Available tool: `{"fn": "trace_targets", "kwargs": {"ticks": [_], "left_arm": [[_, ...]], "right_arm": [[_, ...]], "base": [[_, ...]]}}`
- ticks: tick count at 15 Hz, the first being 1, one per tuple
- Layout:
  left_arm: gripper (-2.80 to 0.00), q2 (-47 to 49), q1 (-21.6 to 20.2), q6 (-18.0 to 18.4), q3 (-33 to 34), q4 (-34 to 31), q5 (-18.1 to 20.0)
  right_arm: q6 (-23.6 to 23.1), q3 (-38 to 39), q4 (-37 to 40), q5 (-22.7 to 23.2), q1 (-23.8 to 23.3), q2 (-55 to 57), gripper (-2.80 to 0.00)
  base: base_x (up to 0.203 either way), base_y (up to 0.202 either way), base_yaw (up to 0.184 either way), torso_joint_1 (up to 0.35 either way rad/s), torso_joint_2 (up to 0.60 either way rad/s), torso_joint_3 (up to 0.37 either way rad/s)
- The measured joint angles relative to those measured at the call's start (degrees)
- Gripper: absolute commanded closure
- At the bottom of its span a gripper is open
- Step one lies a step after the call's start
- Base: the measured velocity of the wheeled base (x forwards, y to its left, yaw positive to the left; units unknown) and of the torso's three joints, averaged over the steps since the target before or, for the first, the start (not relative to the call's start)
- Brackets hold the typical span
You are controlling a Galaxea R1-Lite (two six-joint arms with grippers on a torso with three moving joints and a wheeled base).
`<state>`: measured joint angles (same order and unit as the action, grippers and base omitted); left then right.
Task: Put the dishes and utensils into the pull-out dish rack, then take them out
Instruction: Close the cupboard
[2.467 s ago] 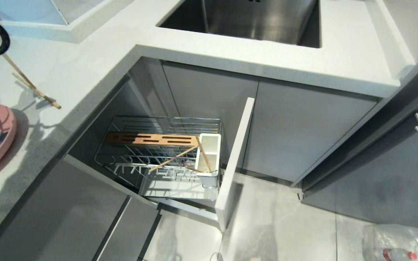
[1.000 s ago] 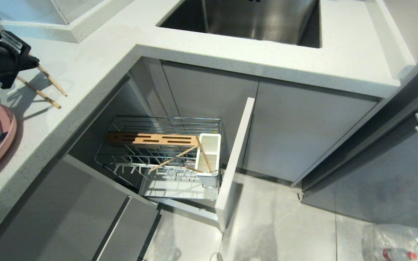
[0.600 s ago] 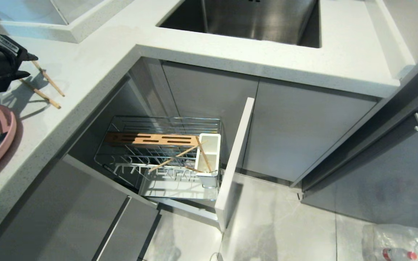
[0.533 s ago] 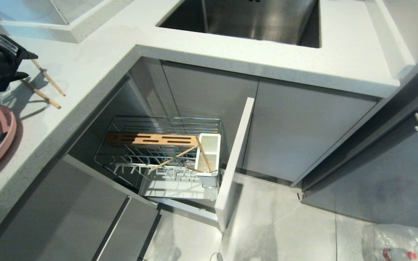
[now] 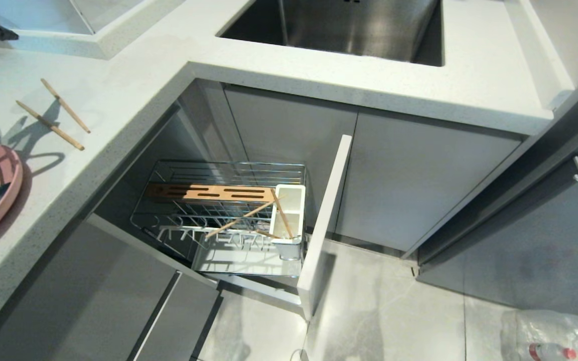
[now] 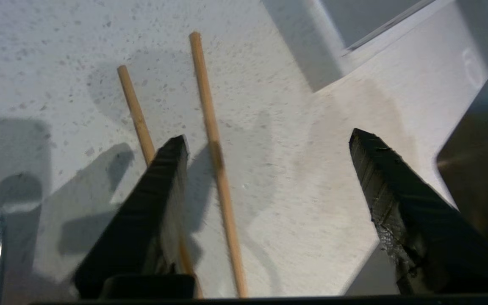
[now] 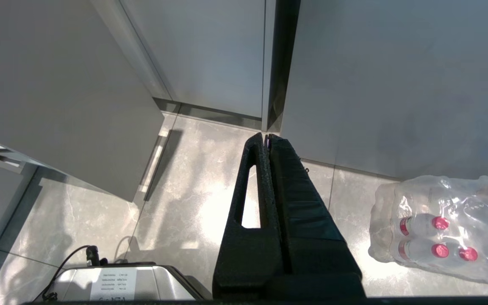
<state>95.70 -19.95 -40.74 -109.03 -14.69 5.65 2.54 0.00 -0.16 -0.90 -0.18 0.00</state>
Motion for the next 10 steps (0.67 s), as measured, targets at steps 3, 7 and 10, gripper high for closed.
{"fn": "trace_targets", "kwargs": {"ticks": [3, 7, 10], "left_arm": [[0.00, -8.0, 2.9, 0.4, 1.9, 0.3, -1.3], [0.00, -16.4, 17.3, 0.9, 5.0, 0.9, -1.3], [0.00, -19.7, 31.5, 1.3, 8.2, 0.8, -0.4]], "right_arm": [[0.0, 0.0, 0.0, 0.0, 0.0, 0.0, 0.00], [0.0, 0.0, 0.0, 0.0, 0.0, 0.0, 0.00], [0.0, 0.0, 0.0, 0.0, 0.0, 0.0, 0.00]], "base": [[0.000, 0.000, 0.000, 0.000, 0.00, 0.000], [0.000, 0.000, 0.000, 0.000, 0.00, 0.000], [0.000, 0.000, 0.000, 0.000, 0.00, 0.000]]}}
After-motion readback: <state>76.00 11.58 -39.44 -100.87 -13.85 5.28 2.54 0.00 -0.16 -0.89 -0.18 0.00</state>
